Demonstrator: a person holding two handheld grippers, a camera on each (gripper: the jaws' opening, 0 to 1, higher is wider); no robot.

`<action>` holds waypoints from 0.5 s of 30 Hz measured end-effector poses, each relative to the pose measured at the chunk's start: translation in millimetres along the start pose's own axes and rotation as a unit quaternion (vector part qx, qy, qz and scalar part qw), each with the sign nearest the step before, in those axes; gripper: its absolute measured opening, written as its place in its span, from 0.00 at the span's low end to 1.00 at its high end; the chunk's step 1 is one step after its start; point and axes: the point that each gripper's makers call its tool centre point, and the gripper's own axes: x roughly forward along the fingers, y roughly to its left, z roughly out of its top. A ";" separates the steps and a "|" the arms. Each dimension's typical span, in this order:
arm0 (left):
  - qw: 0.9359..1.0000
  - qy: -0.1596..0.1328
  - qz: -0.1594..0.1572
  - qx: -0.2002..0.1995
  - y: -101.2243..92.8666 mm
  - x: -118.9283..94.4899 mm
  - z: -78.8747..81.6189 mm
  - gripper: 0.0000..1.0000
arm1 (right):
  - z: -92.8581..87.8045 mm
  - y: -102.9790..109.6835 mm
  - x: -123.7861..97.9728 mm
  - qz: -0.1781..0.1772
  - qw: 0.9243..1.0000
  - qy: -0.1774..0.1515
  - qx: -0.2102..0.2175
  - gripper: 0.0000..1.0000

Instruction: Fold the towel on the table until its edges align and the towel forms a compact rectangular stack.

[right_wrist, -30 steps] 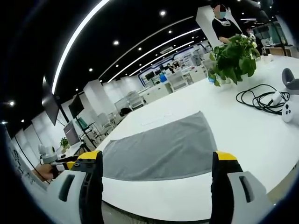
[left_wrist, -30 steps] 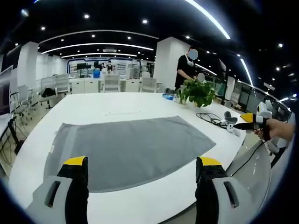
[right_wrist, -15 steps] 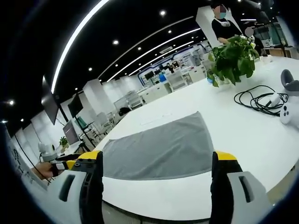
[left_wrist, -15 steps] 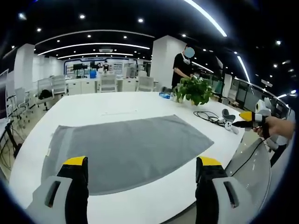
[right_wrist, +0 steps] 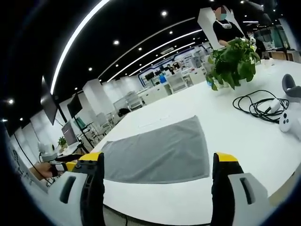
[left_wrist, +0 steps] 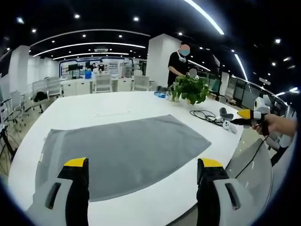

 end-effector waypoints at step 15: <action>0.997 0.017 -0.062 0.040 -59.3 43.5 9.6 0.98 | 30.9 -43.8 0.0 -0.010 1.000 -0.007 -0.022 0.95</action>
